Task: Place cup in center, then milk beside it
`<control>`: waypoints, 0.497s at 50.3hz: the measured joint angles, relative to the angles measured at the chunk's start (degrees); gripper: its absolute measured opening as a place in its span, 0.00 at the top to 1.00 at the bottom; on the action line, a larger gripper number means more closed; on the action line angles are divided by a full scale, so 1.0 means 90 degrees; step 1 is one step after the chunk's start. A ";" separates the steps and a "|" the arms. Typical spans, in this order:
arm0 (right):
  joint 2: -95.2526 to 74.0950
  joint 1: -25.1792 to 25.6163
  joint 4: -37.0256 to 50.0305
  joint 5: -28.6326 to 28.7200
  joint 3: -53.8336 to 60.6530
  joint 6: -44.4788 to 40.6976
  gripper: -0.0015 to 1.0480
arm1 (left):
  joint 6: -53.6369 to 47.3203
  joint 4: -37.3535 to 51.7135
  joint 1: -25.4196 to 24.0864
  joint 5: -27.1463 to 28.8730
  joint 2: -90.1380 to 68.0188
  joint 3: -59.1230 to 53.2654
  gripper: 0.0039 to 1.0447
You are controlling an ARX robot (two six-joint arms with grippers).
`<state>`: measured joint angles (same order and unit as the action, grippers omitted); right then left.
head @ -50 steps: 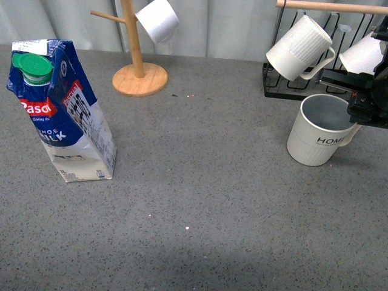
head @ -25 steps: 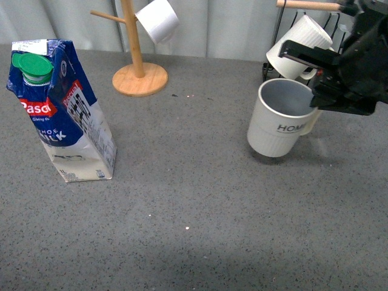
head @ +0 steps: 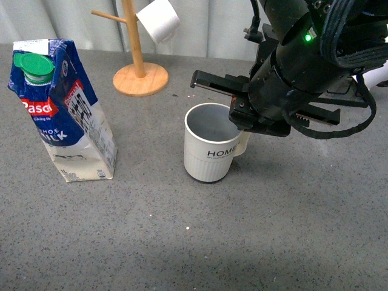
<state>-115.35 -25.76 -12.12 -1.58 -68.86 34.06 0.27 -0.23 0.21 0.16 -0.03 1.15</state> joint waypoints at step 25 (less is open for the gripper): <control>0.0299 0.0063 0.0364 -0.0291 0.0189 -0.0143 0.51 | 0.0000 0.0000 0.0000 -0.0002 0.0000 0.0000 0.06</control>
<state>-112.66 -25.19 -8.84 -4.21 -67.16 32.77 0.27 -0.23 0.21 0.14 -0.03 1.15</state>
